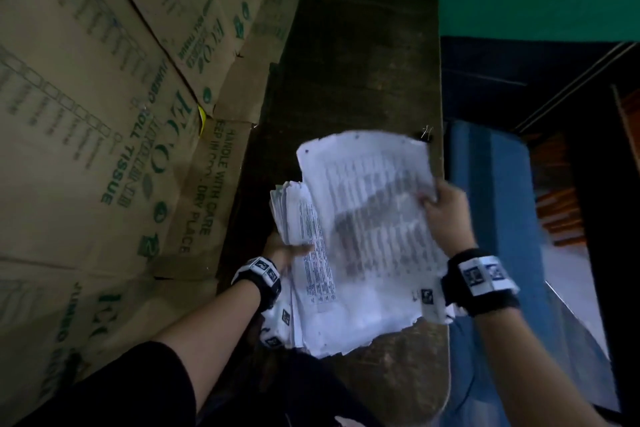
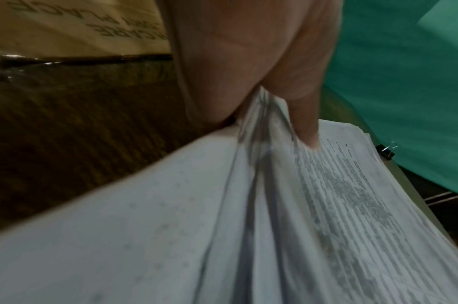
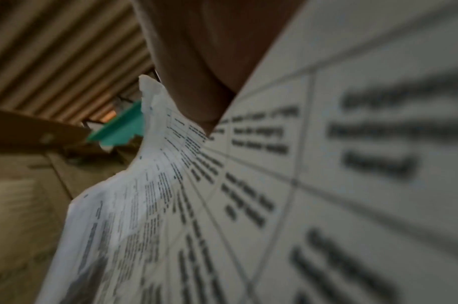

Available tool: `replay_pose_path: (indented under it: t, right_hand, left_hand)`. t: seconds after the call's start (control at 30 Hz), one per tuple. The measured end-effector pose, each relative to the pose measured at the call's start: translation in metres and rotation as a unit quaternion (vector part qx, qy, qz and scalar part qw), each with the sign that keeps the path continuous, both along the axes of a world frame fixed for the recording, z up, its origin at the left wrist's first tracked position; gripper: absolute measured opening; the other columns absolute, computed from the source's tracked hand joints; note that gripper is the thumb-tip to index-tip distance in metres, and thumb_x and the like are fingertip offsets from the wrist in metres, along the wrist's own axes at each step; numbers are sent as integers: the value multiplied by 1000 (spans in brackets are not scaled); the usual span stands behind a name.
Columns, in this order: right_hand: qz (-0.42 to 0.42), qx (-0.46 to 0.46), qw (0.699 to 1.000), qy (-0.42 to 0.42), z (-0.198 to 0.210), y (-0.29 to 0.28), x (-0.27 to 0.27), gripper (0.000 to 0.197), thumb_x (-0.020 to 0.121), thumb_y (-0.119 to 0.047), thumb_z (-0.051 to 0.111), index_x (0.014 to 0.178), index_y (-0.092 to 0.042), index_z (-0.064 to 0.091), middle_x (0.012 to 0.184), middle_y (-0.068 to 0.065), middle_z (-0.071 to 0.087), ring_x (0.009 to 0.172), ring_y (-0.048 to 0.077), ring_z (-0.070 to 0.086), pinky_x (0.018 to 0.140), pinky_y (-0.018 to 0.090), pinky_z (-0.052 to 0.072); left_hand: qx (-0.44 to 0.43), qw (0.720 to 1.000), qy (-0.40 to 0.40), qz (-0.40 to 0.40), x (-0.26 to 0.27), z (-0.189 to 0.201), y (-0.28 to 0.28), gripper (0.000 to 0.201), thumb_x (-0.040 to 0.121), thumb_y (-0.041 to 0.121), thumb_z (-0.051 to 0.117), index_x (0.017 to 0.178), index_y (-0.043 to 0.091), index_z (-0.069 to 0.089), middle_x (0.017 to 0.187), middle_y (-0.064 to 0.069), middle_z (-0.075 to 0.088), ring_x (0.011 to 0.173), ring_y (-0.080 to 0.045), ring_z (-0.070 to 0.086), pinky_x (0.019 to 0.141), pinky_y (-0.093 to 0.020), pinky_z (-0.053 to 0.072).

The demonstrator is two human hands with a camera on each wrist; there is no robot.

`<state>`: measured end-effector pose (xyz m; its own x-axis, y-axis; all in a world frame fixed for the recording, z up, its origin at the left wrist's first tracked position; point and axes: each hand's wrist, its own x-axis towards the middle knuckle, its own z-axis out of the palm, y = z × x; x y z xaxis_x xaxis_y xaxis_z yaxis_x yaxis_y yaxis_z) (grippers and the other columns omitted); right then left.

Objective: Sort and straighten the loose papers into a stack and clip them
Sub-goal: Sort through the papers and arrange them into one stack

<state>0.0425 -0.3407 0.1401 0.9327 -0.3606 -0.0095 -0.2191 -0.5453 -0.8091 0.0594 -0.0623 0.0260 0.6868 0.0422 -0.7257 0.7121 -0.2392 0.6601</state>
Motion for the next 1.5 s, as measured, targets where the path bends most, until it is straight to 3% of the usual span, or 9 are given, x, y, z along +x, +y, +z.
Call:
replay_pose_path:
  t: [0.1, 0.2, 0.47, 0.67, 0.8, 0.97, 1.17, 1.27, 1.5]
  right_hand:
    - [-29, -1, 996, 83, -43, 15, -26, 4, 92, -5, 60, 90, -5, 63, 81, 2, 61, 80, 25, 62, 49, 10, 36]
    - [-64, 42, 986, 146, -79, 15, -40, 17, 95, -13, 56, 109, -4, 63, 102, 7, 68, 96, 27, 65, 72, 21, 49]
    - [75, -9, 972, 222, -119, 28, -23, 24, 92, -14, 56, 115, -7, 58, 115, 19, 60, 101, 31, 58, 77, 32, 44]
    - [65, -106, 920, 373, -135, 0, -12, 94, 80, -46, 70, 149, -11, 17, 154, 16, 22, 143, 36, 20, 111, 57, 21]
    - [31, 133, 942, 307, -143, -16, -22, 69, 69, -14, 86, 120, 4, 44, 109, 6, 58, 105, 24, 58, 82, 31, 49]
    - [49, 399, 894, 199, -90, -42, -49, 63, 60, -2, 89, 116, 2, 62, 105, 19, 72, 95, 32, 71, 76, 40, 59]
    - [-17, 352, 936, 5, -9, -13, -51, 25, 74, 1, 79, 97, -1, 69, 91, 3, 77, 85, 18, 73, 73, 33, 58]
    - [-42, 314, 944, -93, 33, -2, -52, 18, 79, 10, 71, 89, -4, 67, 74, -14, 74, 71, -1, 69, 63, 15, 53]
    - [75, 283, 951, -99, 47, -20, -57, 31, 76, 7, 74, 104, -3, 67, 93, -4, 76, 87, 13, 73, 70, 26, 56]
  left_hand:
    - [-53, 997, 38, 42, -9, -4, -3, 112, 69, 54, 77, 152, 13, 13, 157, -7, 23, 127, -28, 47, 98, -42, 43]
    - [-115, 991, 18, 72, -18, -12, 0, 111, 70, 66, 67, 153, 20, 10, 160, 3, 13, 147, -20, 15, 118, -43, 18]
    - [-83, 996, -14, 27, -44, -65, 7, 99, 51, 28, 93, 137, 26, 44, 132, 0, 60, 121, -19, 58, 102, -47, 46]
    - [-79, 995, -18, 55, -38, -57, -2, 117, 43, 33, 97, 142, 25, 35, 141, -2, 50, 129, -23, 49, 110, -52, 36]
    - [-84, 993, -81, 8, -30, -10, -14, 95, 59, -10, 82, 140, 17, 39, 133, -9, 57, 125, -27, 53, 107, -54, 39]
    - [-165, 983, -77, -27, -21, 41, 1, 69, 45, 9, 91, 109, 13, 65, 110, -11, 71, 109, -28, 65, 96, -46, 51]
    - [-100, 971, -216, 26, -16, 72, -23, 39, 64, 0, 85, 96, 19, 72, 95, 6, 75, 90, -9, 71, 93, -46, 53]
    - [-66, 949, -295, 87, -13, 90, -25, 63, 54, 34, 92, 109, 17, 68, 111, 3, 72, 104, -13, 67, 90, -40, 55]
    - [-56, 917, -389, -66, -15, 130, -17, 55, 56, 22, 92, 104, 18, 65, 102, 4, 71, 98, 2, 66, 86, -23, 54]
